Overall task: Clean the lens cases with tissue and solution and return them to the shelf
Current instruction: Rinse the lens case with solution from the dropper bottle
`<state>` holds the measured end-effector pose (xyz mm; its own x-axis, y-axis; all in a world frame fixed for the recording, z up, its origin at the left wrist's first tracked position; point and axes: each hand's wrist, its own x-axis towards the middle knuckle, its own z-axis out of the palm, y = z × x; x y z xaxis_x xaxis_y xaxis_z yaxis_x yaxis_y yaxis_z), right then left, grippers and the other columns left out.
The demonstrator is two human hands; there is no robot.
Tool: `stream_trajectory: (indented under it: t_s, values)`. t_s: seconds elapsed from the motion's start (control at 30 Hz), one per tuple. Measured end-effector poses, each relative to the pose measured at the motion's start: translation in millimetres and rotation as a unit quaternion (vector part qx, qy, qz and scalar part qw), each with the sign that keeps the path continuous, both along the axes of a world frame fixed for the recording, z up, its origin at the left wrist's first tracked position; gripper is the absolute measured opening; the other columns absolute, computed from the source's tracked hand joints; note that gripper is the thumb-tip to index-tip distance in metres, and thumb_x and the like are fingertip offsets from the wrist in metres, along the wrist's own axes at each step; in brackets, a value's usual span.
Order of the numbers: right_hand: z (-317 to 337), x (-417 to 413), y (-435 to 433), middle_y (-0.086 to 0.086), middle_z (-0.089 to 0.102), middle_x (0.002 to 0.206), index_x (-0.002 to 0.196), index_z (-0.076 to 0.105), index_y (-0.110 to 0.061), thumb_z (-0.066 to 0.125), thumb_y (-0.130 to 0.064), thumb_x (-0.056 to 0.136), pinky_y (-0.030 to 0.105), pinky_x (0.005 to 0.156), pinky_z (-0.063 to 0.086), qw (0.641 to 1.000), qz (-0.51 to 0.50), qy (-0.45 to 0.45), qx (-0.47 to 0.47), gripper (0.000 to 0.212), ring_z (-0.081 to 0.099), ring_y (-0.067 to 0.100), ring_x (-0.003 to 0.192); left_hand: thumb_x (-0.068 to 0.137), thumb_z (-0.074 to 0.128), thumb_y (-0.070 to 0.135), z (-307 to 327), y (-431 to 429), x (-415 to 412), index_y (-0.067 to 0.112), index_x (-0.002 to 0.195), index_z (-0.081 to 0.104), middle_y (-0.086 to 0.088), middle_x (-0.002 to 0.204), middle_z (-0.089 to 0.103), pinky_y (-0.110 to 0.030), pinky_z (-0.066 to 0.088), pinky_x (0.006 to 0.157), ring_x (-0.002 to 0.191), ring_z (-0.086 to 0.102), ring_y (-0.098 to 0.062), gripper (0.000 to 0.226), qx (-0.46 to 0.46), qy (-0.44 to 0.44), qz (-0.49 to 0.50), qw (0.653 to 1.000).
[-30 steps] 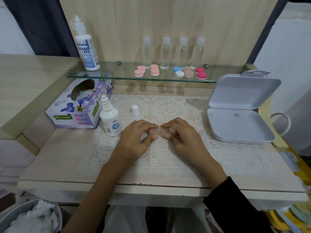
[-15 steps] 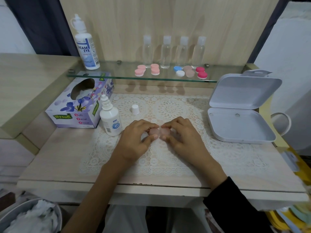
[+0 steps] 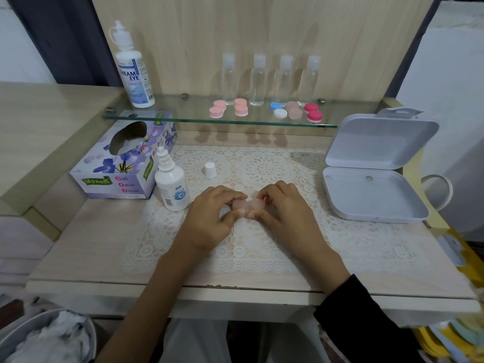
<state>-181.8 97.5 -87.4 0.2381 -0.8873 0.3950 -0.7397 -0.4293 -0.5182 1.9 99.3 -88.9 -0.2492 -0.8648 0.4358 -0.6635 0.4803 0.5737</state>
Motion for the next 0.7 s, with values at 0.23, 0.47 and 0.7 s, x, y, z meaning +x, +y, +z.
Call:
stream_trajectory:
  t_s: [0.23,0.47,0.7]
  values:
    - [0.8,1.2,3.9,-0.011,0.052,0.103,0.112,0.062,-0.024,0.06,-0.052,0.08,0.028,0.079,0.04,0.999,0.011,-0.033,-0.002,0.043,0.044,0.009,0.097,0.079,0.051,0.046,0.8,0.4,-0.2,0.016,0.106,0.07,0.004,0.097,0.066,-0.031,0.048,0.081,0.091,0.059,-0.015,0.045,0.004,0.003,-0.002,1.0]
    - [-1.0,-1.7,0.4,-0.009,0.053,0.099,0.1,0.063,-0.02,0.055,-0.053,0.079,0.032,0.078,0.042,1.0,0.012,-0.024,0.004,0.04,0.045,0.012,0.095,0.078,0.052,0.046,0.9,0.6,-0.3,0.017,0.105,0.071,0.004,0.096,0.067,-0.031,0.048,0.081,0.09,0.06,-0.014,0.043,0.001,0.004,-0.002,1.0]
    - [-2.3,1.3,3.7,-0.013,0.055,0.104,0.113,0.064,-0.026,0.067,-0.043,0.082,0.03,0.075,0.045,0.999,0.006,-0.028,-0.029,0.035,0.048,0.01,0.097,0.078,0.052,0.045,1.1,1.6,-0.6,0.017,0.105,0.071,0.005,0.097,0.067,-0.03,0.047,0.081,0.091,0.06,-0.014,0.043,-0.001,0.004,-0.002,1.0]
